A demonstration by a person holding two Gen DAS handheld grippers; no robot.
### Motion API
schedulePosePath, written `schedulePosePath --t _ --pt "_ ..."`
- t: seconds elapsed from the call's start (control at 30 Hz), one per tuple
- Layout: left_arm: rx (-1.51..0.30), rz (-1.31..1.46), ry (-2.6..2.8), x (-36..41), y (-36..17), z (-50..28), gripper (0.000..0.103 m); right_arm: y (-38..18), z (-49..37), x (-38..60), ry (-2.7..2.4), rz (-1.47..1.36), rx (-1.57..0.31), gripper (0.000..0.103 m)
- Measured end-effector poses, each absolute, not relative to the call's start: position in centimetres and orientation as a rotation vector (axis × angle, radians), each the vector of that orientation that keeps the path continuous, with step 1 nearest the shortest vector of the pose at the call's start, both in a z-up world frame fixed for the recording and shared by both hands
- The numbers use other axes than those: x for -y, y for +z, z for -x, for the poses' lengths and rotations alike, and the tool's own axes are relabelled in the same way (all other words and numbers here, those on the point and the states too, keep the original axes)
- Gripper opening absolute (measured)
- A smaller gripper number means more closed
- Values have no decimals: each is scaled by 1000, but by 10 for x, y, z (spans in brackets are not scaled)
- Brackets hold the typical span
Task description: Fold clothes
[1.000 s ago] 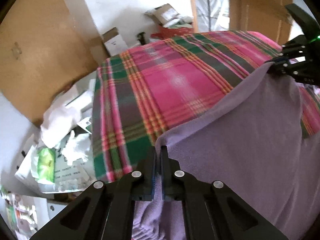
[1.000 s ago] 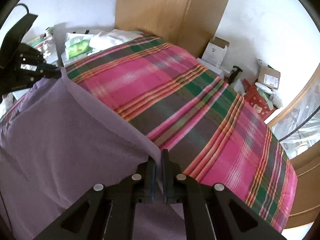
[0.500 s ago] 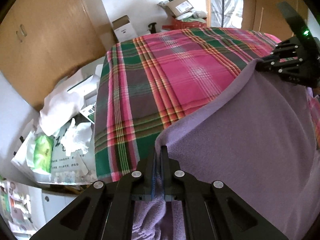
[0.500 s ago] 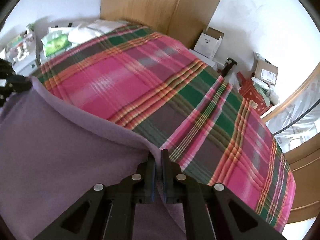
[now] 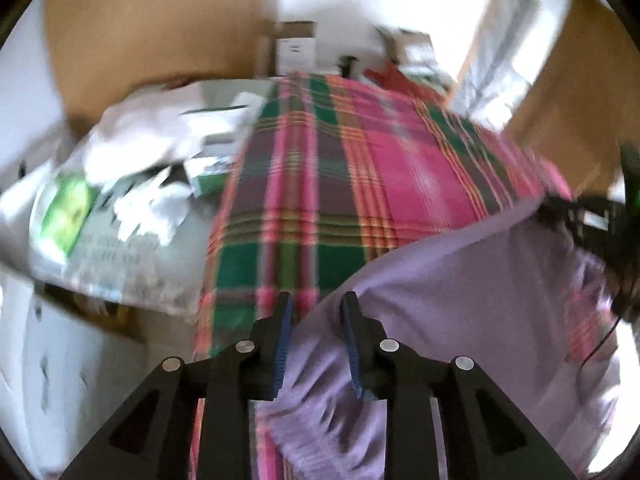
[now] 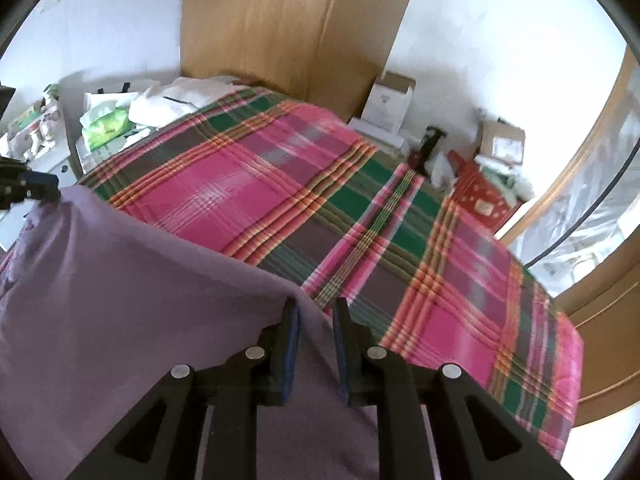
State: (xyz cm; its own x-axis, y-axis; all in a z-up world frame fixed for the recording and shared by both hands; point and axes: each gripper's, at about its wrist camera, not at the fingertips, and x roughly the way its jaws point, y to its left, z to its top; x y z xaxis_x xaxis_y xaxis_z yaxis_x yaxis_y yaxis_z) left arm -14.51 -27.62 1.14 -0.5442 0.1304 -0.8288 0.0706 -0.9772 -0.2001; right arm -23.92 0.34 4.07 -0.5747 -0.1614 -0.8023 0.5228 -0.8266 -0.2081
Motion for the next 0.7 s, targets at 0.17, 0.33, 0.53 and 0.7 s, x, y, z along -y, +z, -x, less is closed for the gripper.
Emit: schedulePosePath --t 0.17,0.33,0.53,0.7 --pt "441 1521 2727 295 11 97 26 55 206 -1 -2396 -1122 -602 16" --pt "642 1526 2629 298 2 58 26 66 175 4 -2376 -1092 -606 17" --pt "749 1576 2488 281 -12 30 25 53 141 18 -2291 -1120 -597 17" --pt "782 1610 2435 270 -19 18 25 48 123 23 -2245 -1133 -552 17"
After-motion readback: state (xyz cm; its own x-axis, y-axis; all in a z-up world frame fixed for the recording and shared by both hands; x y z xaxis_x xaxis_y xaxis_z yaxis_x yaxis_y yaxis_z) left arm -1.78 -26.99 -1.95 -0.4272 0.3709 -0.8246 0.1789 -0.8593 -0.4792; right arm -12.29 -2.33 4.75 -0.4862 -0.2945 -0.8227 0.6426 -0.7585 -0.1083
